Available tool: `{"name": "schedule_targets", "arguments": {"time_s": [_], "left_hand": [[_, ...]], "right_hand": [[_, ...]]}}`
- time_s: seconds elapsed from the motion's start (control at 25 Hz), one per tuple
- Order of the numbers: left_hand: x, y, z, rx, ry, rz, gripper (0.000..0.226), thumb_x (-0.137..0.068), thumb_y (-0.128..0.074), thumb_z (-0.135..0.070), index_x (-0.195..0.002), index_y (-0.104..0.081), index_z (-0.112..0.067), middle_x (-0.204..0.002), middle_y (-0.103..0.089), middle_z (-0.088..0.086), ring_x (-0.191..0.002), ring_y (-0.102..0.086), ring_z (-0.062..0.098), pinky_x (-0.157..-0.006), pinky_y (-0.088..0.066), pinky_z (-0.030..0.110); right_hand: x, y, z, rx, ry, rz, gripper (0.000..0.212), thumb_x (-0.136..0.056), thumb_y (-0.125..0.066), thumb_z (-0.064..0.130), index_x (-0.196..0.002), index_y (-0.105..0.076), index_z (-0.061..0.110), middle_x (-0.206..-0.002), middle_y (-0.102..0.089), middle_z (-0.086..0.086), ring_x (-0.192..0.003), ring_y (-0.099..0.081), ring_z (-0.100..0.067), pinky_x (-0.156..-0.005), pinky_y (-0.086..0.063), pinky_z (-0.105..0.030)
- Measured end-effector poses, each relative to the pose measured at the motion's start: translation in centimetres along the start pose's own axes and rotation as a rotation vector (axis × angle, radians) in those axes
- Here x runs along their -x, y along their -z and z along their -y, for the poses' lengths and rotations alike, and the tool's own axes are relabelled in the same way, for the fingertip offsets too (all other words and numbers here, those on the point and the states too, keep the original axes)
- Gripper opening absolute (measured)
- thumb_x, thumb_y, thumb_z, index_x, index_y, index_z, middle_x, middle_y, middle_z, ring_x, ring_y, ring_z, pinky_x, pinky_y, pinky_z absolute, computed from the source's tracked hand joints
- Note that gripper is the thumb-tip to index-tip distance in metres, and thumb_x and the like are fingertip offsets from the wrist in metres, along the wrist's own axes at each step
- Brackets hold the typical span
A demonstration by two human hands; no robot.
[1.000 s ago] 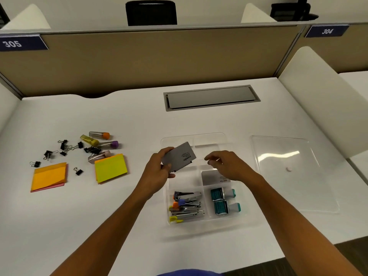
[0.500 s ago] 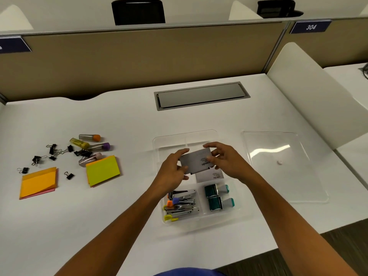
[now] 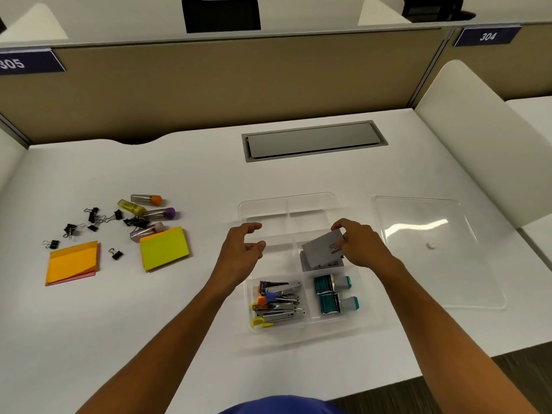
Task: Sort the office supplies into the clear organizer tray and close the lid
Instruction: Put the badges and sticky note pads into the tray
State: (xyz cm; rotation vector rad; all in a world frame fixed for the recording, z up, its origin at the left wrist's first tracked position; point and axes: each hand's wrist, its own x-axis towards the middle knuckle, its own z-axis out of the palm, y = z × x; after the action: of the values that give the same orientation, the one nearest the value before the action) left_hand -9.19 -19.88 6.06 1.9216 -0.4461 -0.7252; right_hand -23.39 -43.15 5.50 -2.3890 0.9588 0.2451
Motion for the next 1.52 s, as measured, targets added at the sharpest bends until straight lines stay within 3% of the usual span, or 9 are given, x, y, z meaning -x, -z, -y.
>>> {"name": "schedule_targets", "arguments": {"time_s": [0.2,0.4,0.6,0.76,1.0,1.2,1.36,1.52], "left_hand": [[0.2,0.5,0.3,0.006,0.016,-0.022,0.037,-0.093,-0.06,-0.02,-0.127,-0.051,-0.03,-0.137,-0.043,-0.001,-0.092,-0.066,0.011,-0.07,-0.047,0.016],[0.2,0.9,0.5,0.006,0.014,-0.036,0.035,-0.093,-0.059,-0.02,-0.126,-0.052,-0.03,-0.135,-0.046,0.002,-0.104,-0.063,0.019,-0.063,-0.044,0.011],[0.2,1.2,0.8,0.0,0.001,-0.053,0.033,-0.093,-0.06,-0.021,-0.123,-0.053,-0.032,-0.135,-0.044,-0.003,-0.104,-0.062,0.018,-0.064,-0.044,0.011],[0.3,1.6,1.2,-0.017,-0.008,-0.061,0.033,-0.092,-0.061,-0.023,-0.122,-0.053,-0.034,-0.134,-0.043,-0.004,-0.105,-0.061,0.017,-0.074,-0.049,0.018],[1.0,2.4,1.4,0.003,-0.015,-0.094,0.033,-0.092,-0.062,-0.024,-0.123,-0.054,-0.032,-0.134,-0.045,-0.005,-0.109,-0.058,0.014,-0.093,-0.053,0.035],[2.7,3.9,2.2,0.047,-0.029,-0.165,0.033,-0.091,-0.062,-0.024,-0.123,-0.055,-0.03,-0.133,-0.047,-0.005,-0.108,-0.058,0.012,-0.087,-0.055,0.033],[4.3,5.9,3.4,0.097,-0.009,-0.254,0.031,-0.091,-0.062,-0.022,-0.12,-0.057,-0.032,-0.131,-0.048,-0.006,-0.108,-0.058,0.013,-0.08,-0.055,0.027],[5.6,8.2,4.8,0.156,0.005,-0.328,0.029,-0.09,-0.064,-0.019,-0.11,-0.056,-0.039,-0.129,-0.053,-0.004,-0.105,-0.06,0.015,-0.084,-0.055,0.032]], "right_hand": [[-0.5,-0.7,0.5,0.043,-0.042,0.057,0.036,-0.09,-0.06,0.013,-0.124,-0.054,0.022,-0.116,-0.064,-0.01,-0.088,-0.063,-0.024,-0.071,-0.058,-0.034],[-0.3,-0.8,1.1,0.181,-0.077,0.085,0.046,-0.083,-0.07,0.011,-0.126,-0.055,0.017,-0.123,-0.062,-0.01,-0.105,-0.062,-0.027,-0.089,-0.055,-0.036],[0.3,-1.4,2.2,0.423,-0.092,0.003,0.038,-0.083,-0.071,0.014,-0.118,-0.061,0.021,-0.11,-0.067,-0.002,-0.096,-0.066,-0.023,-0.075,-0.046,-0.029],[0.4,-1.4,3.1,0.498,-0.092,-0.064,0.029,-0.084,-0.066,0.008,-0.11,-0.066,0.021,-0.101,-0.068,0.001,-0.085,-0.066,-0.018,-0.068,-0.043,-0.026],[0.9,-1.1,4.7,0.294,0.008,-0.072,0.031,-0.089,-0.056,0.013,-0.114,-0.062,0.031,-0.113,-0.067,0.004,-0.095,-0.064,-0.021,-0.076,-0.046,-0.03],[1.5,-2.0,7.1,0.133,0.18,-0.105,0.02,-0.096,-0.049,0.032,-0.11,-0.062,0.036,-0.11,-0.068,0.01,-0.091,-0.063,-0.016,-0.082,-0.053,-0.036],[2.0,-2.9,10.2,0.053,0.347,-0.105,0.019,-0.096,-0.052,0.036,-0.112,-0.063,0.036,-0.109,-0.066,0.015,-0.09,-0.061,-0.01,-0.079,-0.053,-0.033],[2.0,-4.3,13.4,0.03,0.451,-0.093,0.017,-0.095,-0.051,0.04,-0.109,-0.06,0.04,-0.107,-0.065,0.021,-0.086,-0.06,-0.005,-0.079,-0.053,-0.034]]}}
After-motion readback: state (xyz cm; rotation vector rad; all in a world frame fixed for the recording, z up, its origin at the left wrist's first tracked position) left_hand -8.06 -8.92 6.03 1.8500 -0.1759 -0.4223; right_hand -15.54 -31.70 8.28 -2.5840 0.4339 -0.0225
